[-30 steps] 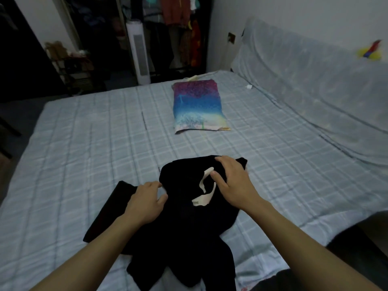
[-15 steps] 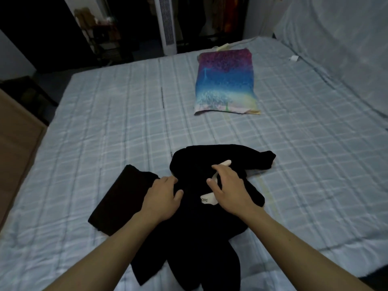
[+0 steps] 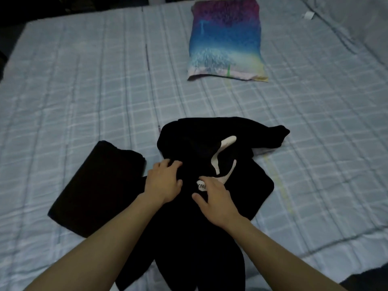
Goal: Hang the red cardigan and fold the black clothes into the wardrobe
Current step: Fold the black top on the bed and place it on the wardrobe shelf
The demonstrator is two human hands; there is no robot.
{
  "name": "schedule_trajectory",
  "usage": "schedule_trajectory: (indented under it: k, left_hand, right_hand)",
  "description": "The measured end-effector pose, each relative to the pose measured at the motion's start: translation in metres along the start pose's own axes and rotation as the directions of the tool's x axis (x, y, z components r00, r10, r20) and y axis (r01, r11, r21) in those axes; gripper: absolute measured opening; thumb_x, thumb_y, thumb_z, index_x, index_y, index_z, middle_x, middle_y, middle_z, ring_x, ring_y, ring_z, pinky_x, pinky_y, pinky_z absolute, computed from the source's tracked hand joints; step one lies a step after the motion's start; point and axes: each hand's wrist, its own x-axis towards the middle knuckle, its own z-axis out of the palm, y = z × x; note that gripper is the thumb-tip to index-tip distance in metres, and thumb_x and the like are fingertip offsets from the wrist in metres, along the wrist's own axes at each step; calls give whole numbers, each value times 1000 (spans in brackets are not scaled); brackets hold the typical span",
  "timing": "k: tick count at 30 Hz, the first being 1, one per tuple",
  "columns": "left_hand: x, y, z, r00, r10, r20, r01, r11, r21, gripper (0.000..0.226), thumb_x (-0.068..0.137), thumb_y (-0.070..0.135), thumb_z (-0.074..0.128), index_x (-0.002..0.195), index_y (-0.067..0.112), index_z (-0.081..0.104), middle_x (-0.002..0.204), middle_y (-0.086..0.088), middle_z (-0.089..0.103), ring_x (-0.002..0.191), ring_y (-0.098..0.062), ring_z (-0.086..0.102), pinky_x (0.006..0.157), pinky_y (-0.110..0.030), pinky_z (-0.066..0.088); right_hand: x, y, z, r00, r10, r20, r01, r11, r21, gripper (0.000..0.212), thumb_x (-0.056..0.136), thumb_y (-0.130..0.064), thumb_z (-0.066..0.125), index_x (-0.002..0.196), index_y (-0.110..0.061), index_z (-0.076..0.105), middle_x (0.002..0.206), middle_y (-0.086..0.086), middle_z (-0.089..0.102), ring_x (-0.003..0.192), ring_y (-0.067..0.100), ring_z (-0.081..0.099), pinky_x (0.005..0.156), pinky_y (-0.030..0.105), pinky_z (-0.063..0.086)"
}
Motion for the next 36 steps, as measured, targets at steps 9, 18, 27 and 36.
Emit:
schedule_trajectory:
  k: [9,18,27,36]
  left_hand:
    - [-3,-15,34,1000,-24,-10,24,999,-42,38,86,19,65,124,20,65,118,-2,68,103,-22,65,87,-35,53]
    - [-31,-14,27,981,146,-128,-166,974,-156,52,83,12,68,134,22,61,139,5,55,122,-18,55,102,-41,43]
    - [-70,4,-31,898,172,-404,-289,924,-249,40,87,2,63,124,16,68,123,4,64,106,-16,59,96,-31,47]
    - [-112,42,-130,916,186,-355,-280,931,-236,37,101,37,47,124,17,66,127,-5,57,119,-22,50,101,-30,40]
  right_hand:
    - [9,2,50,986,155,65,-161,980,116,78,85,-28,74,149,-19,29,141,2,45,128,19,49,107,33,44]
    - [10,-9,62,970,222,-101,-223,975,6,29,88,-16,68,114,-15,56,106,3,64,95,21,65,82,36,56]
    - [-29,-39,6,943,5,-332,70,974,214,9,96,-15,57,103,-14,64,95,-4,56,86,6,55,78,16,46]
    - [-57,-131,-111,842,-136,-522,273,942,195,13,91,-10,63,102,-7,70,97,-1,65,91,11,59,85,17,44]
